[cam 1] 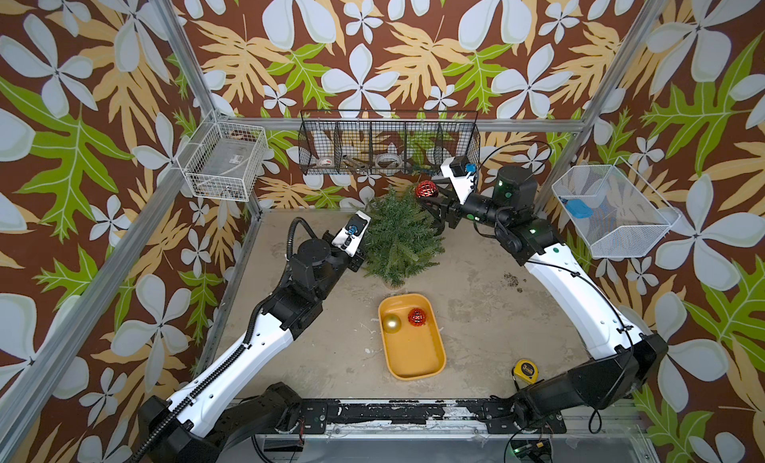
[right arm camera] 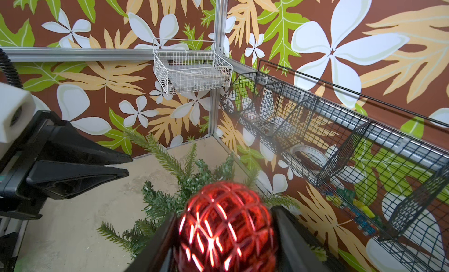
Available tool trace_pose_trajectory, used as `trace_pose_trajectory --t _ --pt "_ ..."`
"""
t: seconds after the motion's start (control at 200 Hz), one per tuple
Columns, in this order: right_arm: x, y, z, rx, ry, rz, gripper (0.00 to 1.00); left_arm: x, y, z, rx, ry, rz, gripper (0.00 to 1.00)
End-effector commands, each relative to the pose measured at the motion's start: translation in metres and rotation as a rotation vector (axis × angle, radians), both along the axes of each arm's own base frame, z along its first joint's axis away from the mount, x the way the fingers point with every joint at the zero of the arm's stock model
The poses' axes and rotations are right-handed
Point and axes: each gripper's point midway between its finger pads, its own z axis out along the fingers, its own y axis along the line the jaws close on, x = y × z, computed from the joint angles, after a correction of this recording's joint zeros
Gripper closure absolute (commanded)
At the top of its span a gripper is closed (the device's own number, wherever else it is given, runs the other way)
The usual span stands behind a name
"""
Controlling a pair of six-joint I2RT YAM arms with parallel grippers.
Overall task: Decorate the small christmas tree with ornaments
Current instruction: Hang an ornament on the christmas tree.
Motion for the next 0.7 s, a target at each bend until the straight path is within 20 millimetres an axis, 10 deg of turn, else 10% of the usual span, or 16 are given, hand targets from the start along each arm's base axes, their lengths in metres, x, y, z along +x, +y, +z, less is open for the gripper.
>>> trace_pose_trajectory --t 0.0,0.696 --pt "-0.005 0.003 0.013 0.033 -0.022 0.031 0.54 0.000 -0.001 0.002 -0.015 -0.001 -0.005 0.80" --pt "0.011 0.024 0.024 0.059 -0.007 0.085 0.54 -0.002 -0.001 0.005 -0.026 -0.004 -0.016 0.81"
